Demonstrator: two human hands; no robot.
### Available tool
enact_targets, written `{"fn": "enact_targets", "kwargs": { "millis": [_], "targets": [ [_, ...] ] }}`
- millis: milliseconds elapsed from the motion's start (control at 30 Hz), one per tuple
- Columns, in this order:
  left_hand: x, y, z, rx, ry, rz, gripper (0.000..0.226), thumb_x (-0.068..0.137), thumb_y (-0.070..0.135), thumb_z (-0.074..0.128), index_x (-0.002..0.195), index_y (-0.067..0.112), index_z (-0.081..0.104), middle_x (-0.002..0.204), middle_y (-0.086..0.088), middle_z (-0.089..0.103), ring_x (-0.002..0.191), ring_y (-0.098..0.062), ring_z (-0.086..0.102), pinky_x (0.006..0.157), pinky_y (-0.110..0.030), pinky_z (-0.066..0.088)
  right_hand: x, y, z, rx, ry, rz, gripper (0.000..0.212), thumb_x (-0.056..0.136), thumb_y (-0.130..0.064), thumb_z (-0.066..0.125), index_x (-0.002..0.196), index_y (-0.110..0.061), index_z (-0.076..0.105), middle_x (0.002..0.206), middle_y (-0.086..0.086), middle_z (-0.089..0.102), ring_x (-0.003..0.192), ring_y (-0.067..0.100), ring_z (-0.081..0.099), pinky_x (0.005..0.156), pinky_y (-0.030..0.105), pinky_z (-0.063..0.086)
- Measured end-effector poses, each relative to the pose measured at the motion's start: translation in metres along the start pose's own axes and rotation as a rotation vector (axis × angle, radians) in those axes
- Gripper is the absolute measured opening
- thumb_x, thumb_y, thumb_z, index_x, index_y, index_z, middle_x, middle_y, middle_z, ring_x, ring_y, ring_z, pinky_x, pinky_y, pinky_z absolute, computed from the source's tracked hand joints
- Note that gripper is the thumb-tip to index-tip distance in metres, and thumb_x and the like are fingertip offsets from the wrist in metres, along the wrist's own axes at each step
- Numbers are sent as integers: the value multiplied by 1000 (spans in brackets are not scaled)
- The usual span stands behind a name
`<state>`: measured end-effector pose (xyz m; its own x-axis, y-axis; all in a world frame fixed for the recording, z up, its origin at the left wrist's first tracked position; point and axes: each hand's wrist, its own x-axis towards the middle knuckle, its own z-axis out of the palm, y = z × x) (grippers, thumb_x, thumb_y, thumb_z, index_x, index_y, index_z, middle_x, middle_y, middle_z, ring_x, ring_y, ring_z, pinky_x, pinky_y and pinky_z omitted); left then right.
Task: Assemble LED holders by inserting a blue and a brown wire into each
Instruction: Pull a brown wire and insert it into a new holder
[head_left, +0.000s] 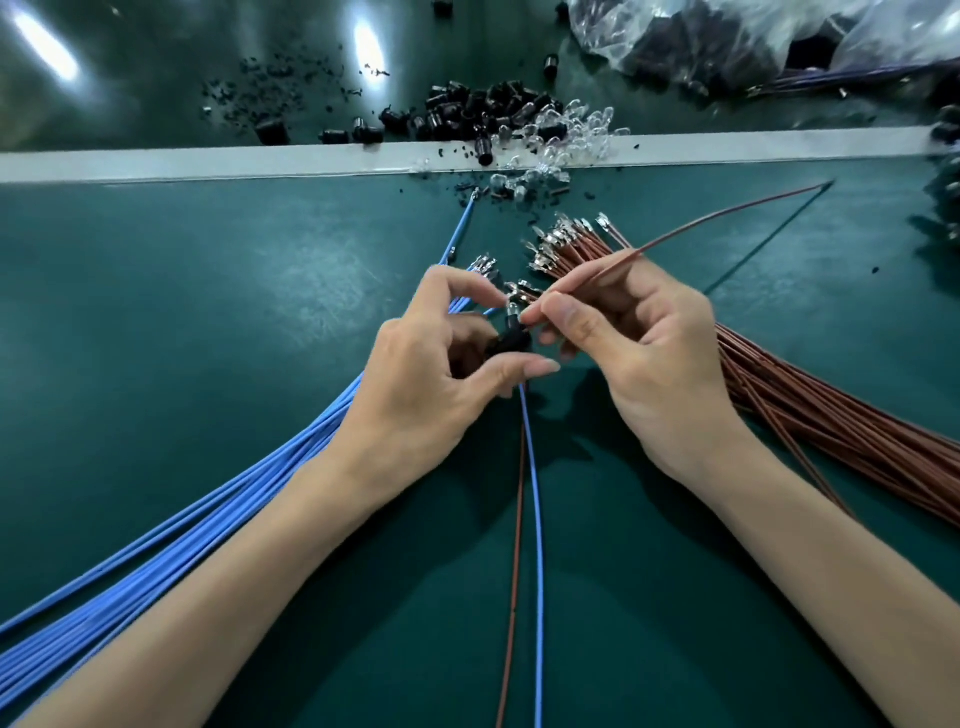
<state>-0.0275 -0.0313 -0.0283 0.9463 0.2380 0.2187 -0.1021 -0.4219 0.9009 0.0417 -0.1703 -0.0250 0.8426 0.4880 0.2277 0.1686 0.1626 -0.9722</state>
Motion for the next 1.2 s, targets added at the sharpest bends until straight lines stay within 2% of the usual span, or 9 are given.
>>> {"fn": "enact_targets", "kwargs": {
  "millis": [167,367,600,700,767,867,1000,1100,1200],
  "targets": [
    [-2,0,2,-147,-32,-51,31,68,38,70,78,20,47,66,-4,70,47,-14,57,47,-19,45,1,1,-2,-48,-9,7,11,83,-5,69,79,-15,65,77,-1,72,67,3,63,60,14,46],
    [-3,2,1,-129,-147,-17,18,75,33,64,81,20,54,65,3,69,45,-1,54,51,-11,43,2,3,-4,-104,-93,48,10,78,-15,73,75,-23,68,70,-9,68,64,3,62,63,13,45],
    [-6,1,-2,-50,-106,-54,23,80,42,62,78,20,66,66,4,71,46,-8,53,50,-18,47,4,1,-4,260,13,169,20,97,-22,42,87,-9,53,77,5,71,58,13,62,55,20,50],
    [-6,0,-4,40,-131,-21,30,81,47,62,75,18,70,62,-7,67,49,-28,50,48,-38,44,3,3,-4,-87,7,82,21,95,-21,53,77,-13,60,64,-9,63,54,3,53,54,16,42],
    [-6,0,-5,55,-135,6,33,81,47,63,72,17,72,57,-13,61,47,-27,42,44,-36,36,0,3,-3,-261,-75,42,15,88,-21,61,75,-16,65,61,-15,61,54,-2,53,56,10,39],
    [-5,1,-5,14,-97,-6,38,81,49,65,70,14,72,59,-15,61,54,-32,44,50,-36,34,0,1,-3,-33,-81,81,11,89,-20,59,83,-13,64,70,-8,66,55,1,56,53,12,43],
    [-5,4,-4,-33,-109,-36,32,79,44,66,66,16,71,61,-4,61,60,-29,49,55,-30,35,8,-3,-7,323,60,240,30,103,-20,37,78,-9,50,72,3,68,53,9,55,48,20,43],
    [-6,7,-4,-23,-168,-42,27,78,41,67,63,19,70,55,2,57,53,-17,43,52,-27,32,6,0,-8,-15,-40,148,30,98,-19,49,69,-12,57,72,-3,65,55,4,53,54,18,41],
    [-7,10,-5,-2,-199,-48,29,79,42,68,63,18,69,54,-16,51,50,-15,36,49,-32,25,1,2,-5,-275,-196,60,19,89,-24,58,73,-15,64,68,-5,63,59,2,57,60,15,44]
  ]
}}
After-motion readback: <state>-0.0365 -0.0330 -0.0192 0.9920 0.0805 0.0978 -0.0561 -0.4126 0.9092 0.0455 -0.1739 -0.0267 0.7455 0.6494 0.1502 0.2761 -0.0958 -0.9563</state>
